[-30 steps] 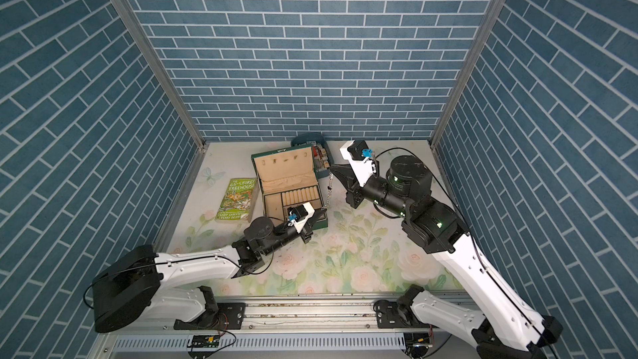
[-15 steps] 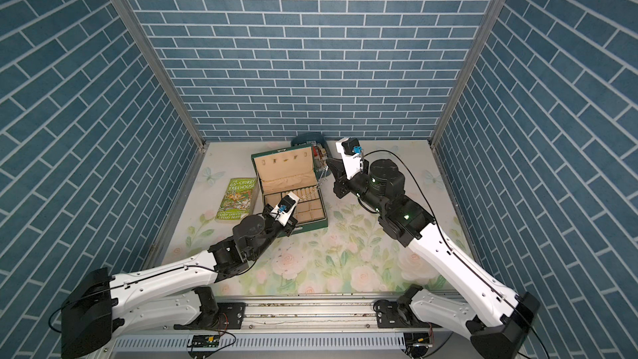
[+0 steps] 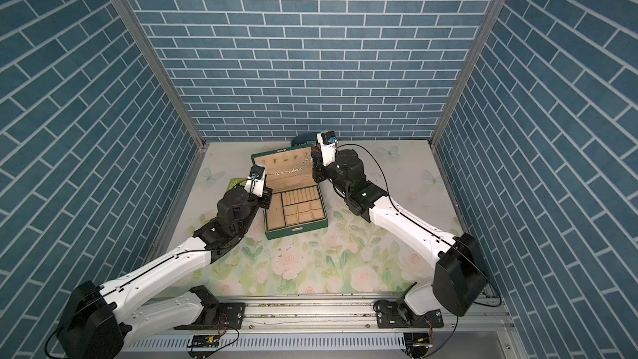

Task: Put jewelry chain into jewelry box
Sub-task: Hang the necklace on the jewelry box clasp.

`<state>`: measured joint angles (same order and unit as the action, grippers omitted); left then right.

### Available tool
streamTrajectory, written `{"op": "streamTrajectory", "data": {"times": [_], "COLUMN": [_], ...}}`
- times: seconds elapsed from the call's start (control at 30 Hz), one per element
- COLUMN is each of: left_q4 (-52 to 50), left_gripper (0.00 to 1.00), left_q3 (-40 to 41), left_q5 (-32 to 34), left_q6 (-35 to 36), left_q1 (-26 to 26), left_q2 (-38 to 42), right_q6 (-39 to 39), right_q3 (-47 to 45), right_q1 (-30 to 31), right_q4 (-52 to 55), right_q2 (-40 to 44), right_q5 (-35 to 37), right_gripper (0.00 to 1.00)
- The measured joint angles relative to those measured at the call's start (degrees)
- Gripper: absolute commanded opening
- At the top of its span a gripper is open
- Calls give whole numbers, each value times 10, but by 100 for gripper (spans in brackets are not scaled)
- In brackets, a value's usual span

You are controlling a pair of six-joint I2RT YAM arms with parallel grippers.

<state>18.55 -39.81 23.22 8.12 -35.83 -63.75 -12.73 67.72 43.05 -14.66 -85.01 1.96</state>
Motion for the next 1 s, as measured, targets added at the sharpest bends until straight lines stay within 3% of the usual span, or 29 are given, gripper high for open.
{"op": "streamTrajectory", "data": {"times": [0.6,1.0], "left_q4": [33,57], "left_gripper": [0,0], "left_q3": [-113,-136], "left_q5": [-24,-34], "left_q6": [-15,-14], "left_q1": [85,103], "left_q2": [-200,-242], "right_q6": [-10,-10], "right_q3": [50,58], "right_q1": [-12,-25], "right_q4": [-146,-202], "right_q2": [-166,-202], "right_q5": [19,24], "right_gripper": [0,0]}}
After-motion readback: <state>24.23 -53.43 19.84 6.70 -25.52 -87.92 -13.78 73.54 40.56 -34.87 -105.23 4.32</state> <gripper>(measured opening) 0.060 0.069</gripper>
